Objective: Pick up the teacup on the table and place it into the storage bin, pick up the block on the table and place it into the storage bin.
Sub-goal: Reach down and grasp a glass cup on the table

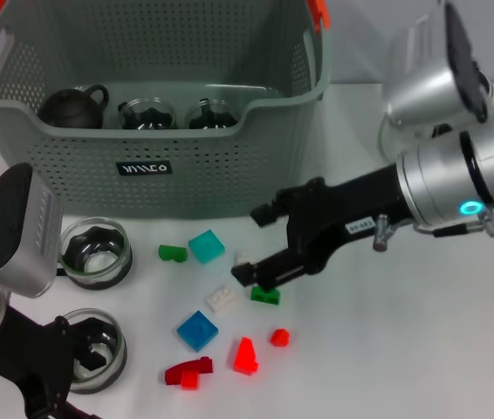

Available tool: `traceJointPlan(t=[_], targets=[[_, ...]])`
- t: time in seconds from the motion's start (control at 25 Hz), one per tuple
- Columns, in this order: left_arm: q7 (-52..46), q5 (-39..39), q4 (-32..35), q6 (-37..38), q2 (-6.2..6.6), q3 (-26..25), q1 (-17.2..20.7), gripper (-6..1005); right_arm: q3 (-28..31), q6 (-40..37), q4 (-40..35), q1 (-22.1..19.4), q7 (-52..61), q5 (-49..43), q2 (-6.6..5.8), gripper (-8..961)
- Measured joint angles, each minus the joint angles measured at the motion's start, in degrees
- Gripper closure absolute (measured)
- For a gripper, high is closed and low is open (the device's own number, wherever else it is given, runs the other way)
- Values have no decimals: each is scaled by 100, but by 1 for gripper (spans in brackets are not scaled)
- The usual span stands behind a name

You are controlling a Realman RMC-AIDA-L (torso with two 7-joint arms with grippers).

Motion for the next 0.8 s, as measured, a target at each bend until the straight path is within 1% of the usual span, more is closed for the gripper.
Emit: traceJointPlan(t=[0.12, 0.2, 0.64, 0.8], targets=[[-13, 0, -26, -2, -5, 1, -4, 281, 39, -40, 486, 197, -15, -82, -1, 23], [-41, 0, -52, -16, -6, 1, -6, 287, 44, -27, 654, 261, -36, -96, 0, 23], [-259, 0, -160, -143, -7, 52, -52, 315, 12, 51, 716, 284, -38, -60, 30, 23], [-305, -3, -161, -121, 12, 37, -88, 325, 38, 55, 715, 286, -15, -60, 33, 23]])
